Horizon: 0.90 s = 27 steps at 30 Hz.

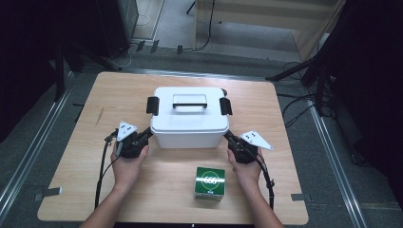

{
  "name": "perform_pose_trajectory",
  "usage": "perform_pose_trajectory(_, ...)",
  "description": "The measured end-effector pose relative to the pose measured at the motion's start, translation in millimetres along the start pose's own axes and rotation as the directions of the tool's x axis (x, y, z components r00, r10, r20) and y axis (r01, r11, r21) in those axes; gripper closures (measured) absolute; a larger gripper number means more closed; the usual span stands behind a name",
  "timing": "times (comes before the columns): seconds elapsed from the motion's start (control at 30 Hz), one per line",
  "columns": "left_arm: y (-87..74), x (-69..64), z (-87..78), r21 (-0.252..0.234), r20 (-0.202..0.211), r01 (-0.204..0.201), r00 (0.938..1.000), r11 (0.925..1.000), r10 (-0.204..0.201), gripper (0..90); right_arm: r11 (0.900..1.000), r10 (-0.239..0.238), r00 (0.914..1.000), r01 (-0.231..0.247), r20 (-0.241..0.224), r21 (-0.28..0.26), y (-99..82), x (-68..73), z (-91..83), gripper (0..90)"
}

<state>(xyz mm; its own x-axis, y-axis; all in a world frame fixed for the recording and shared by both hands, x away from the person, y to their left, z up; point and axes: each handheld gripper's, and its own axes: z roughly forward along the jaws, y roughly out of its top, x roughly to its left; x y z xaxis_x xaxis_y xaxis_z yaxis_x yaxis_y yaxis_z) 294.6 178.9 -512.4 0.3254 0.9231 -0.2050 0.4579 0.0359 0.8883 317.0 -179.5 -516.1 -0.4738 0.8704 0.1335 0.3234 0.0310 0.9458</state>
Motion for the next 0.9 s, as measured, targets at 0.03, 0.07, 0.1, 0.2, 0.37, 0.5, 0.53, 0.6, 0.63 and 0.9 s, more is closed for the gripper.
perform_pose_trajectory(0.03,-0.3,-1.0,-0.1,0.003,-0.009,0.001,1.0,1.0,-0.001,90.0,1.0,-0.001,1.0,0.001,0.009,-0.004,0.8,1.3,-0.2,90.0)
perform_pose_trajectory(0.07,-0.6,0.1,-0.8,0.002,-0.012,0.012,0.9999,0.9999,-0.012,90.0,0.9997,0.025,0.9996,-0.025,-0.011,-0.005,2.6,-0.2,0.0,90.0)
perform_pose_trajectory(0.1,-0.8,1.4,-1.0,-0.002,-0.014,0.02,0.9997,0.9998,-0.02,90.0,0.9997,0.022,0.9995,-0.023,-0.024,-0.003,2.7,-0.7,0.0,90.0)
perform_pose_trajectory(0.2,-1.1,5.1,-2.4,-0.006,-0.009,0.026,0.9996,0.9997,-0.026,90.0,1.0,-0.003,0.9987,0.003,-0.052,-0.001,1.7,1.3,-1.6,90.0)
perform_pose_trajectory(0.37,-1.4,9.1,-6.5,-0.007,0.004,0.022,0.9997,0.9997,-0.022,90.0,1.0,-0.003,0.9971,0.003,-0.076,-0.006,-1.8,5.5,-4.6,90.0)
perform_pose_trajectory(0.5,-1.5,10.2,-10.7,0.0,-0.004,0.002,1.0,1.0,-0.002,90.0,0.9994,-0.034,0.9949,0.035,-0.095,0.001,-4.7,13.3,-5.2,90.0)
perform_pose_trajectory(0.53,-1.6,10.2,-11.2,0.001,-0.007,0.0,1.0,1.0,0.0,90.0,0.9983,-0.058,0.9952,0.058,-0.079,0.002,-4.5,16.4,-5.8,90.0)
perform_pose_trajectory(0.6,-3.9,9.9,-12.5,-0.005,-0.008,0.003,1.0,1.0,-0.003,90.0,0.9984,-0.055,0.9957,0.055,-0.075,0.007,-3.9,18.6,-6.4,90.0)
perform_pose_trajectory(0.63,-3.9,9.9,-12.5,-0.005,-0.008,0.003,1.0,1.0,-0.003,90.0,0.9984,-0.054,0.9955,0.055,-0.078,0.01,-4.3,18.4,-6.4,90.0)
perform_pose_trajectory(0.9,-8.6,7.6,-13.8,-0.008,-0.021,-0.035,0.9992,0.9993,0.035,90.0,0.9976,-0.067,0.9934,0.068,-0.093,0.01,-8.6,18.3,-9.0,90.0)
